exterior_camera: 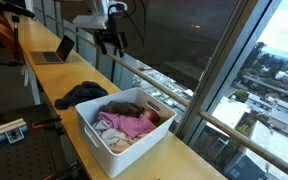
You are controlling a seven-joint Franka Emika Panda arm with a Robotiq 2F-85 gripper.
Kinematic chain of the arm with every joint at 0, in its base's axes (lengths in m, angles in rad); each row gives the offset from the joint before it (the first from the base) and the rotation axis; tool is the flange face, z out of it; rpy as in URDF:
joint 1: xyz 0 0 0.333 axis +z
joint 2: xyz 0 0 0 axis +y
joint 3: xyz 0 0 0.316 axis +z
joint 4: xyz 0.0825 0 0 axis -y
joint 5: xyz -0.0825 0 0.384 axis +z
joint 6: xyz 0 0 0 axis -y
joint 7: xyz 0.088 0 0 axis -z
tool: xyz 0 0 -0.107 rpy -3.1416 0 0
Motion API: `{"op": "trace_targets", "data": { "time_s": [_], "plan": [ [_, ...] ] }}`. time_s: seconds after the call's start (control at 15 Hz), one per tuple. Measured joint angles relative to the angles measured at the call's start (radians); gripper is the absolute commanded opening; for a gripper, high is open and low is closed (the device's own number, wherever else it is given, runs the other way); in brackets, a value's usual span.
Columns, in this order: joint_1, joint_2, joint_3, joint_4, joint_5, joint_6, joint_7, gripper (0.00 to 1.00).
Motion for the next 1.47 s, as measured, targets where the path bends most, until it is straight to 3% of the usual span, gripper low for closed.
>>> {"op": "trace_targets", "data": {
  "time_s": [0.33,0.6,0.93,1.27,1.33,1.4,1.47],
  "plan": [
    [-0.087,0.178,-0.088,-0.012,-0.020,0.161,-0.020,1.00],
    [-0.117,0.388,-0.131,0.067,-0.020,0.252,-0.019,1.00],
    [-0.126,0.613,-0.174,0.177,-0.020,0.268,-0.015,1.00],
    [-0.125,0.741,-0.180,0.232,-0.020,0.271,0.001,1.00],
    [-0.124,0.753,-0.180,0.240,-0.020,0.271,0.002,0.91],
    [-0.124,0.763,-0.180,0.245,-0.020,0.271,0.002,0.74],
    [-0.124,0.768,-0.180,0.247,-0.020,0.271,0.002,0.68]
  ]
}}
